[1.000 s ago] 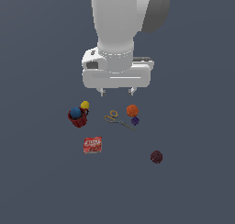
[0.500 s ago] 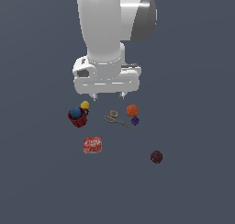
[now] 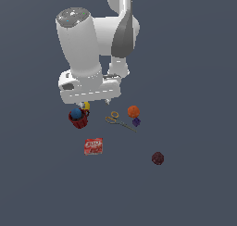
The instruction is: Pick up a designated object from a clutter of objects.
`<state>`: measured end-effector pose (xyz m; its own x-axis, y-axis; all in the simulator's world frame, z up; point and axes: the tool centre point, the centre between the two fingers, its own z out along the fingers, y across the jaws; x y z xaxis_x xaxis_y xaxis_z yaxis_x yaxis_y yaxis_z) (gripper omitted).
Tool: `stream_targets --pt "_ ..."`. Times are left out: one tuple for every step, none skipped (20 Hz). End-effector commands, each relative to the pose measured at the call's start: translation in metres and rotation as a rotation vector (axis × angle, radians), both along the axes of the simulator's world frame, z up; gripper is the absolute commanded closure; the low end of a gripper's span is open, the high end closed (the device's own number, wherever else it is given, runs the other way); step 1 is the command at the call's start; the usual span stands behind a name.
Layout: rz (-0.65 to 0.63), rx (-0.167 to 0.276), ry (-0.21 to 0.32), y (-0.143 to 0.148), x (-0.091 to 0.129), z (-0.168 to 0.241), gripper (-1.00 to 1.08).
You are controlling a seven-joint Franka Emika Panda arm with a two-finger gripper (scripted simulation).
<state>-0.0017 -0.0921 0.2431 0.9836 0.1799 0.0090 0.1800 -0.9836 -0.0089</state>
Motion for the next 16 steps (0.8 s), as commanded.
stream_targets --pt "0.035 -0.002 0.000 -0.017 -0.005 -0.012 -0.92" --pt "0.049 -0.002 0.000 -0.023 -0.007 -0.017 -0.92" --pt "0.062 -0.003 0.000 -0.030 -0.009 -0.022 -0.92" --pt "0.076 -0.004 0.000 -0.036 -0.011 -0.027 -0.92" --pt "0.089 -0.004 0.001 -0.043 -0.014 -0.032 -0.92" --pt "0.103 -0.005 0.001 -0.049 -0.016 -0.037 -0.92" --pt "0.117 -0.005 0.001 -0.055 -0.019 -0.042 -0.92" --pt "0.130 -0.006 0.001 -0.062 -0.022 -0.046 -0.92" --pt "0.144 -0.006 0.002 -0.068 -0.025 -0.051 -0.92" --pt "0.158 -0.007 0.002 -0.074 -0.028 -0.056 -0.92" --pt "0.171 -0.007 0.002 -0.080 -0.031 -0.061 -0.92" --pt "0.185 -0.008 0.003 -0.086 -0.034 -0.065 -0.92" --pt "0.197 -0.008 0.003 -0.091 -0.037 -0.069 -0.92" --pt "0.209 -0.009 0.003 -0.096 -0.040 -0.073 -0.92" --pt "0.220 -0.009 0.003 -0.100 -0.043 -0.077 -0.92" --pt "0.230 -0.009 0.004 -0.105 -0.046 -0.080 -0.92"
